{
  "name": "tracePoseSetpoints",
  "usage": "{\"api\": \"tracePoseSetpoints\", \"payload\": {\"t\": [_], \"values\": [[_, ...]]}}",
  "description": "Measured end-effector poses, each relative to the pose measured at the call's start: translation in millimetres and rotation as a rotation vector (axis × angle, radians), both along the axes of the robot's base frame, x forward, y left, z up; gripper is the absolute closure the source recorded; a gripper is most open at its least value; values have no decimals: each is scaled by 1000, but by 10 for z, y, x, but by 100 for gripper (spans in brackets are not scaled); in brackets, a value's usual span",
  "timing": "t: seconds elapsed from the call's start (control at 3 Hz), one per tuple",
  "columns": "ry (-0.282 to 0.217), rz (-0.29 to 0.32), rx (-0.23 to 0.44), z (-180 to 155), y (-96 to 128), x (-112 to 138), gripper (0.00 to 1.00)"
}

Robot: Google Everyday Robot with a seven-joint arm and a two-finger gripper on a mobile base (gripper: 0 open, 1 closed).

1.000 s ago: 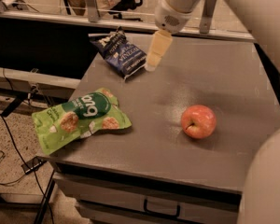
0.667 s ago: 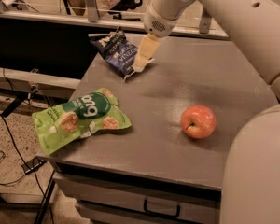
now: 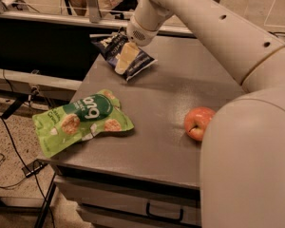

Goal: Pick blue chip bag

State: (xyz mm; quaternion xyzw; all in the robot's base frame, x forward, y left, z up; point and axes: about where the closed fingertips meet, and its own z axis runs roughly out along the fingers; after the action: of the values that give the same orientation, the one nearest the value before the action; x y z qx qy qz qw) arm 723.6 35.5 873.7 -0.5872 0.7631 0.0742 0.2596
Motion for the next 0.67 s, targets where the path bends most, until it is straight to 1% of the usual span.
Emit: {"api": "tracePoseSetpoints", "payload": {"t": [0.33,0.67], "values": [[25,-16,24,-152,171,57,42],[36,-1,21,-182,307,50,64]]}}
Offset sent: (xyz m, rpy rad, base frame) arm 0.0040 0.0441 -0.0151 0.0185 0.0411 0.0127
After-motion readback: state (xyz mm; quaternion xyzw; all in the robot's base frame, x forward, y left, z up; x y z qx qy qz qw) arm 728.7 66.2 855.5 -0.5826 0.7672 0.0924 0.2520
